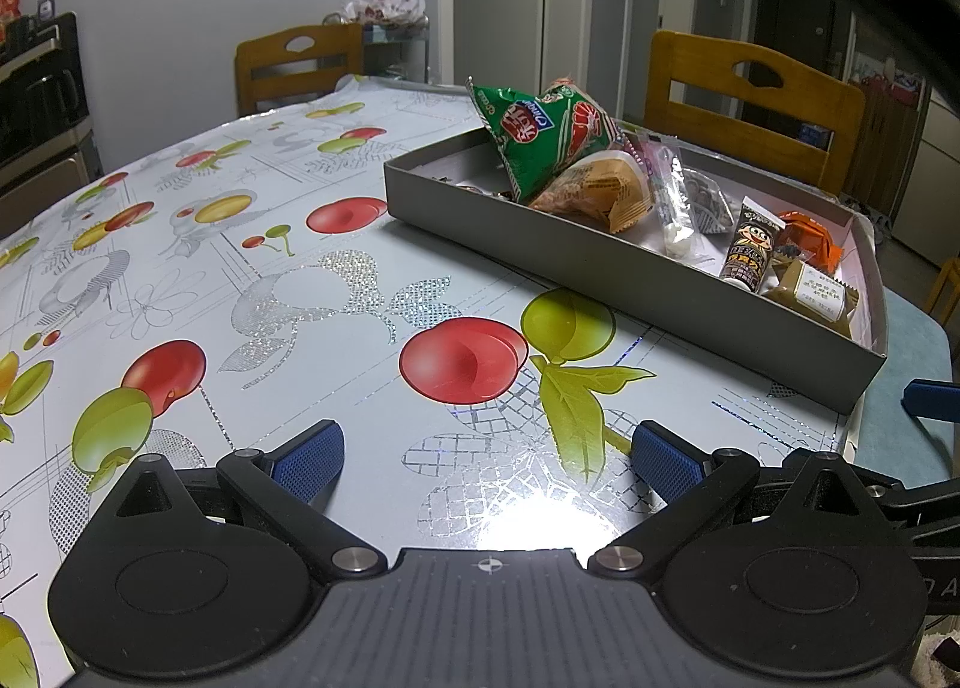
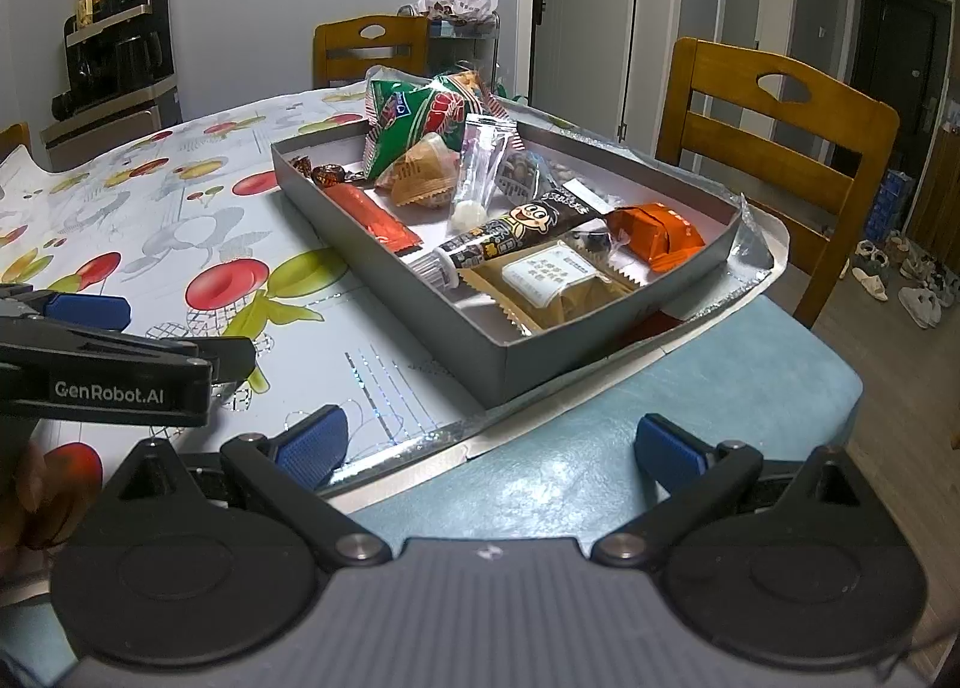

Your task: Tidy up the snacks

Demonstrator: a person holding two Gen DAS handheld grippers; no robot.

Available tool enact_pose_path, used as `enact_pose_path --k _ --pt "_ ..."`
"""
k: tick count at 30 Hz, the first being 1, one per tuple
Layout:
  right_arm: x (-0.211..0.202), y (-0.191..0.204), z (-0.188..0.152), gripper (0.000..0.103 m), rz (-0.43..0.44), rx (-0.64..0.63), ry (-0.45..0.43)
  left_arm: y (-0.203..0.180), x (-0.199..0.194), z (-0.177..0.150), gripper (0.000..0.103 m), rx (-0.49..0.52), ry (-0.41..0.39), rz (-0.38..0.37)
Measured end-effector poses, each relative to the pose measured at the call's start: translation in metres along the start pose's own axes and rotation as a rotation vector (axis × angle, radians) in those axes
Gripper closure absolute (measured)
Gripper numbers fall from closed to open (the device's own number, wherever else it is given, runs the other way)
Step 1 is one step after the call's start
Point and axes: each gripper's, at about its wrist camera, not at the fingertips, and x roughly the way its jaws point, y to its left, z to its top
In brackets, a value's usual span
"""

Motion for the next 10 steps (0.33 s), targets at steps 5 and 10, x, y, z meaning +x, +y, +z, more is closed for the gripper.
enact_pose_path --k 5,10 --pt "-0.0006 -0.0003 -0.0011 0.0 0.0 0.0 -0.007 0.0 0.0 0.0001 0.0 0.0 0.0 0.0" --pt "-0.0008 -0.0002 -0.002 0.0 -0.001 0.0 -0.013 -0.0003 0.0005 0.0002 0.0 -0.002 0.0 -0.002"
